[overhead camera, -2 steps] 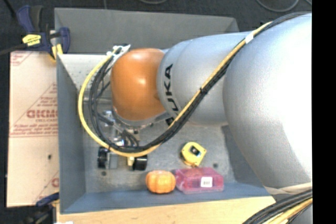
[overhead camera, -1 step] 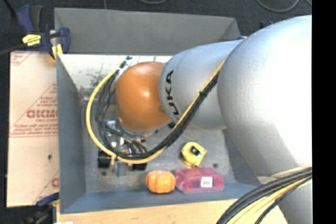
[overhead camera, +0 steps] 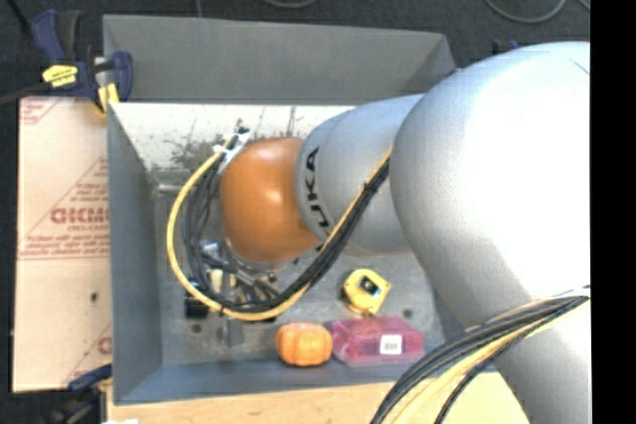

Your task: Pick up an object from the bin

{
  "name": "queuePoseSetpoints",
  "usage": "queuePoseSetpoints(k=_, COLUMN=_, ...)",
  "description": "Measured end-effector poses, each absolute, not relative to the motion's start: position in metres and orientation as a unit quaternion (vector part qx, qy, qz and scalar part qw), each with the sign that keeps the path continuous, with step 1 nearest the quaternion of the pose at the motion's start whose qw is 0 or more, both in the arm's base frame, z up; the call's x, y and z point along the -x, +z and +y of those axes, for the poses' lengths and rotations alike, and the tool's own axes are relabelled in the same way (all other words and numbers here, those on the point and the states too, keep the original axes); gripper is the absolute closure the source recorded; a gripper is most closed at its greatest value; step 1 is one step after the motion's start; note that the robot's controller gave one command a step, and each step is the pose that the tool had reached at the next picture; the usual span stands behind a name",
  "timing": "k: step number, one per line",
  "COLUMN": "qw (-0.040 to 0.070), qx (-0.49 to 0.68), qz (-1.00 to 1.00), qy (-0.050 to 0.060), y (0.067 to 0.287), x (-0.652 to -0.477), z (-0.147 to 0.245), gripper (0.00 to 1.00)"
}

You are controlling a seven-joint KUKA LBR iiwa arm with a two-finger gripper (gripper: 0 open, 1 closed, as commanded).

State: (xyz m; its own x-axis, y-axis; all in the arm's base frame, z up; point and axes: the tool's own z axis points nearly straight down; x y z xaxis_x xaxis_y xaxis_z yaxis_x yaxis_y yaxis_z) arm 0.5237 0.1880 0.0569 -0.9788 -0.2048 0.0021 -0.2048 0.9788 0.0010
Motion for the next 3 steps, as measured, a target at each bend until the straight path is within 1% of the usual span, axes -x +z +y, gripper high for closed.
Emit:
queuePoseSetpoints(k=1, qw=-0.002, qx=-0.056, qz=-0.998, qy=-0.002, y=0.094, x=-0.525, z=0.174, gripper=0.00)
queuePoseSetpoints(k=2, qw=-0.003, qx=-0.066, qz=-0.998, qy=-0.001, y=0.095, x=-0.527, z=0.170, gripper=0.00)
queuePoseSetpoints(k=3, qw=-0.006, qx=-0.203, qz=-0.979, qy=-0.003, y=0.072, x=-0.546, z=0.175, gripper=1.00)
